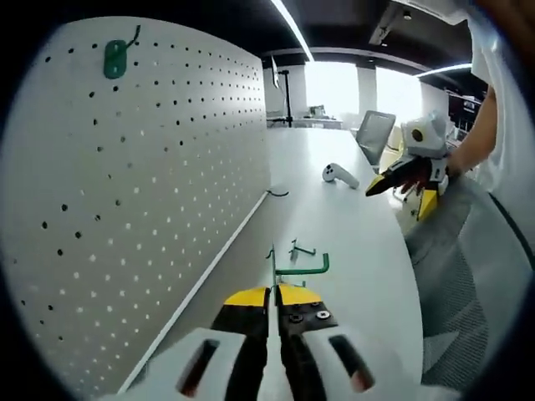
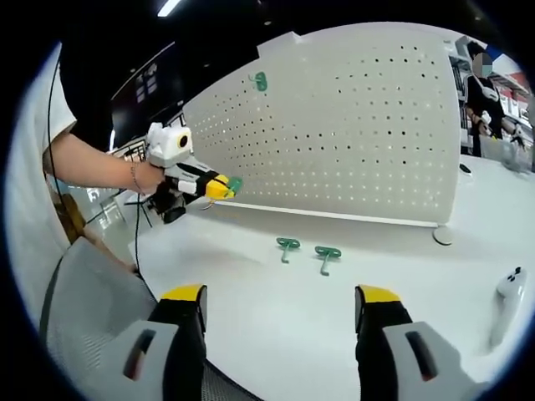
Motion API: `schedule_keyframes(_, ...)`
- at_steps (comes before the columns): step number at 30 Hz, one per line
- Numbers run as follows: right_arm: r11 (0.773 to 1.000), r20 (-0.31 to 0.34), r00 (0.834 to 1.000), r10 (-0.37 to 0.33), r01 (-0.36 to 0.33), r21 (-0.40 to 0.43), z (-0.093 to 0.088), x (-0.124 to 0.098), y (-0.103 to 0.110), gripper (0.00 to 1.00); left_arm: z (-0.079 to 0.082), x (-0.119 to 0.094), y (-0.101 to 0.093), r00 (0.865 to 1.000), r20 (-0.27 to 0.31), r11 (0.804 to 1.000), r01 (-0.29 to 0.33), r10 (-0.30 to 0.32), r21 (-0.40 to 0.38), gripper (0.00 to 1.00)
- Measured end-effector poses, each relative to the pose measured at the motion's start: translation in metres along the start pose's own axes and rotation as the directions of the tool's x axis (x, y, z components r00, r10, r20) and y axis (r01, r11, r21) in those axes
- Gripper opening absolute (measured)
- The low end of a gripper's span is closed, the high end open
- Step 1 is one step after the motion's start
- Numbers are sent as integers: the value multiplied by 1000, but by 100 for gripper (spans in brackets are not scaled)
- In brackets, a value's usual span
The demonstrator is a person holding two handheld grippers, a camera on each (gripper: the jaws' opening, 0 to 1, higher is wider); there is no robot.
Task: Insert the hook assembly into the mounting plate slot until the hook locks in place.
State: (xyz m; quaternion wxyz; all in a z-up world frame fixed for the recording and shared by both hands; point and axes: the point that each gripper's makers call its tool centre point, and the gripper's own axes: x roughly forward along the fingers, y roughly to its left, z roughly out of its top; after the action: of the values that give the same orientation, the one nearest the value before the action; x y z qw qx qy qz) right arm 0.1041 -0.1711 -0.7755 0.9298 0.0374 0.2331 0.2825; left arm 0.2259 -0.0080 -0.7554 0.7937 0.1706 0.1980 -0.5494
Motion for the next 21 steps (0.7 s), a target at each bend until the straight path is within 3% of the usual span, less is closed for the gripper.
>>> schedule_keyframes(7,1000,4,1000,1,-1,8,1,0,0,70,24,-15,-4,994,102,999,-39,43,-36,3)
schedule_keyframes(21,1000,15,1000,-2,2,13,2,-1,-1,70,56,-40,-21,972,213,995,-88,96,-48,3)
